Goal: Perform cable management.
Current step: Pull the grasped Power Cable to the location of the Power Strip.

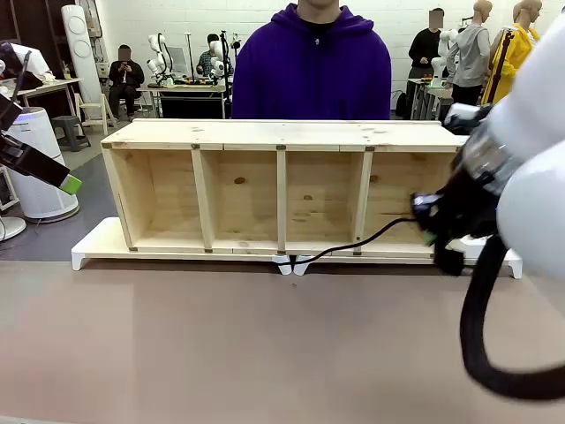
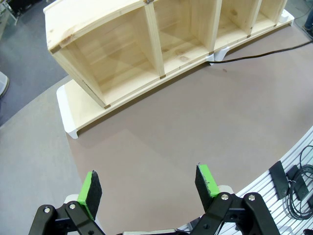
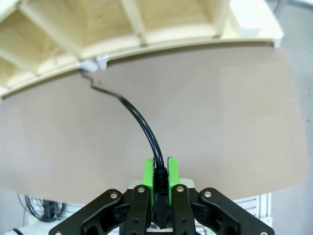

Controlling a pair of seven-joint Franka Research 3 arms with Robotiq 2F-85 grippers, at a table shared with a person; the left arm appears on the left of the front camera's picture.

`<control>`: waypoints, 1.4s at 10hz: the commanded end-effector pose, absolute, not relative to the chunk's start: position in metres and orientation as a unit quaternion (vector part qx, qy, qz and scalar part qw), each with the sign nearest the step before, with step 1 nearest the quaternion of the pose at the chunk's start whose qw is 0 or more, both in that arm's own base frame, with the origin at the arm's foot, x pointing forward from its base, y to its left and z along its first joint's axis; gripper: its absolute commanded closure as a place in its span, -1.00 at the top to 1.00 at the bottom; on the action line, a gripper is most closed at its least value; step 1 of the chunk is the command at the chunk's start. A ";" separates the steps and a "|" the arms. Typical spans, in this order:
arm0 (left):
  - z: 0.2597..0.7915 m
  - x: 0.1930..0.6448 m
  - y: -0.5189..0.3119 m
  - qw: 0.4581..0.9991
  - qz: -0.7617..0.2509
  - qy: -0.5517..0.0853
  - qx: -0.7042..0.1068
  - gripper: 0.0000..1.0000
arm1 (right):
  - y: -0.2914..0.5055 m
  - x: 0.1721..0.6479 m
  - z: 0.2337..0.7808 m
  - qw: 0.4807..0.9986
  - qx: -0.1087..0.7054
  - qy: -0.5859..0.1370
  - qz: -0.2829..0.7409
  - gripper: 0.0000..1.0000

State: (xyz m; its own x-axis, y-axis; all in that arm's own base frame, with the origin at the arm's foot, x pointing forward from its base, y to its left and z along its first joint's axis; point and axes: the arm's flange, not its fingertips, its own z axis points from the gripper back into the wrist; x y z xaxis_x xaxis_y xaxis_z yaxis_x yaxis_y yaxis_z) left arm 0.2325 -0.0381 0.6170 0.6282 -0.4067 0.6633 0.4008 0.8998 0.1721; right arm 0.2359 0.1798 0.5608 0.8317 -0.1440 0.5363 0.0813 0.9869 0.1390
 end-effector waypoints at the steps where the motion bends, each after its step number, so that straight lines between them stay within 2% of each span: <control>1: 0.618 0.235 -0.038 0.900 -0.226 -0.373 0.006 1.00 | 0.112 0.244 0.506 0.949 0.073 -0.298 -0.077 -0.71; 7: 0.618 0.235 -0.038 0.900 -0.226 -0.373 0.006 1.00 | 0.077 0.310 0.520 0.954 -0.017 -0.290 -0.080 -0.71; 9: 0.618 0.235 -0.038 0.900 -0.226 -0.373 0.006 1.00 | 0.080 0.320 0.520 0.947 -0.034 -0.310 -0.074 -0.71; 11: 0.618 0.235 -0.038 0.900 -0.226 -0.373 0.006 1.00 | 0.085 0.318 0.518 0.935 -0.017 -0.349 -0.064 -0.71; 12: 0.618 0.235 -0.038 0.900 -0.226 -0.373 0.006 1.00 | 0.086 0.328 0.537 0.951 -0.023 -0.301 -0.067 -0.71; 14: 0.618 0.235 -0.038 0.900 -0.226 -0.373 0.006 1.00 | 0.086 0.328 0.537 0.951 -0.023 -0.301 -0.067 -0.71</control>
State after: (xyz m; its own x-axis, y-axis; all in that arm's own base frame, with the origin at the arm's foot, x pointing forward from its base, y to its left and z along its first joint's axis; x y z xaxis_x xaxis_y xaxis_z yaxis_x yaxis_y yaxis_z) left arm 0.2325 -0.0381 0.6170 0.6282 -0.4068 0.6632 0.4009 0.8998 0.1722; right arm 0.3294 0.0891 0.5372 0.8039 -0.1054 0.5853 0.1339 0.9910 -0.0055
